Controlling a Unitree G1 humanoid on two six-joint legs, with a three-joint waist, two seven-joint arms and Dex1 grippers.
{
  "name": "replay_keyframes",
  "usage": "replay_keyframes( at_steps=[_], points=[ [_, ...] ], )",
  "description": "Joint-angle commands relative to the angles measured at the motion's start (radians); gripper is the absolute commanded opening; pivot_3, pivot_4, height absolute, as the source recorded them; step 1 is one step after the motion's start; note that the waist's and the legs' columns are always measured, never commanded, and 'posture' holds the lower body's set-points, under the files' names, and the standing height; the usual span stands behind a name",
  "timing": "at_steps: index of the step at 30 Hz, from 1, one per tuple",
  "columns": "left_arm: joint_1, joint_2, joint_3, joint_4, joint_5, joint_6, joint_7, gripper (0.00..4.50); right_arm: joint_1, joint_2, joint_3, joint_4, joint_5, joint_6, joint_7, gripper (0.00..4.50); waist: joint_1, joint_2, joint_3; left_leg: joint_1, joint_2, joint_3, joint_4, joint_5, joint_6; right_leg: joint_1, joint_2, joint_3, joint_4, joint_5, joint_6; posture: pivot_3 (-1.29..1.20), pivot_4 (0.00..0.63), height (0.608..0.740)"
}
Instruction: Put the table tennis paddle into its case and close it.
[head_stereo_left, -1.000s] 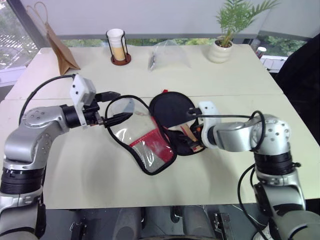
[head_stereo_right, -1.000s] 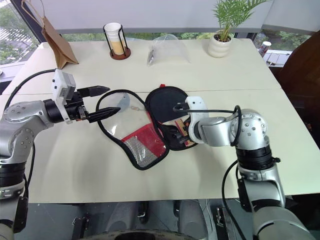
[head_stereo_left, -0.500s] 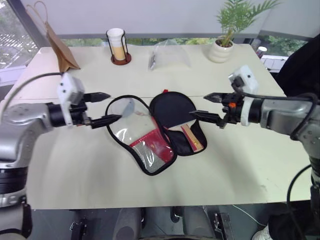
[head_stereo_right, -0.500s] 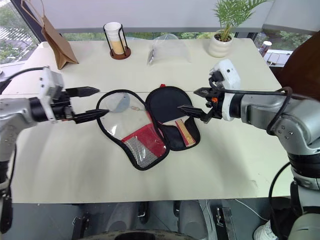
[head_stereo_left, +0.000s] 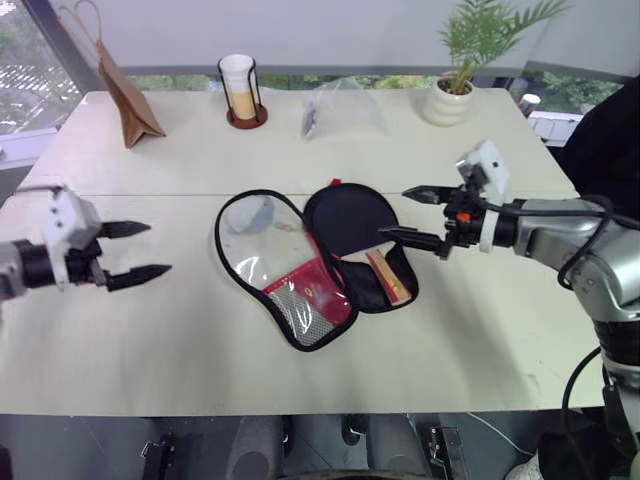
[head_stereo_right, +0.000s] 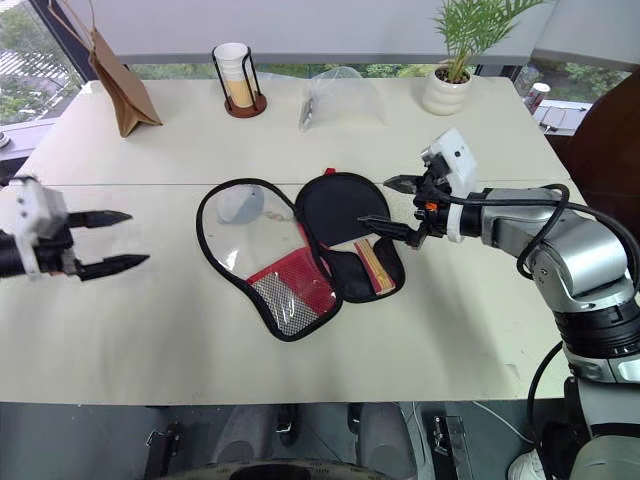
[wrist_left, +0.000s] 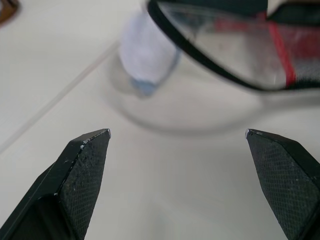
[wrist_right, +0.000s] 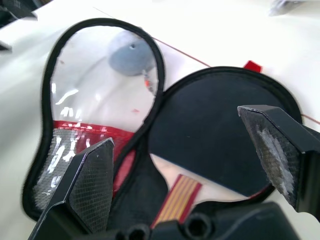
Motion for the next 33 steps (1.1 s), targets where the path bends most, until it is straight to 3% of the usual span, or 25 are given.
replay_keyframes(
  at_steps=[1,15,24,33],
  points=[
    [-0.026,-0.071,-0.052,0.029,0.074,-0.154,0.042,4.50,-0.020,-0.005,-0.053,-0.022,-0.012,0.000,0.016,4.42,-0.001,0.000,0.000,0.000,0.000,0.000,0.000,0.000,0.000,0.000,0.000,0.000,0.000,0.000,0.000,0.00,0.150,0.735],
    [-0.293,-0.440,-0.267,0.302,0.252,-0.569,0.177,4.50,0.001,-0.027,-0.153,-0.122,-0.006,0.102,-0.014,4.42,-0.002,-0.001,-0.001,0.002,0.000,0.005,0.002,0.002,0.003,0.001,0.001,0.000,0.004,0.002,0.002,0.00,0.150,0.735],
    [-0.467,-0.589,-0.314,0.361,0.201,-0.475,0.131,4.50,0.033,-0.018,-0.236,-0.176,-0.005,0.163,-0.082,4.42,-0.003,-0.001,-0.001,0.002,0.000,0.004,0.003,0.002,0.004,0.002,0.001,0.001,0.005,0.002,0.003,0.00,0.150,0.735],
    [-0.757,-0.806,-0.374,0.795,0.338,-0.526,0.270,4.50,-0.011,0.000,-0.346,-0.188,0.005,0.204,-0.187,4.42,0.009,-0.002,-0.001,0.002,-0.003,0.004,0.004,0.001,0.006,0.003,0.001,0.001,0.005,0.003,0.004,0.00,0.150,0.735]
  ],
)
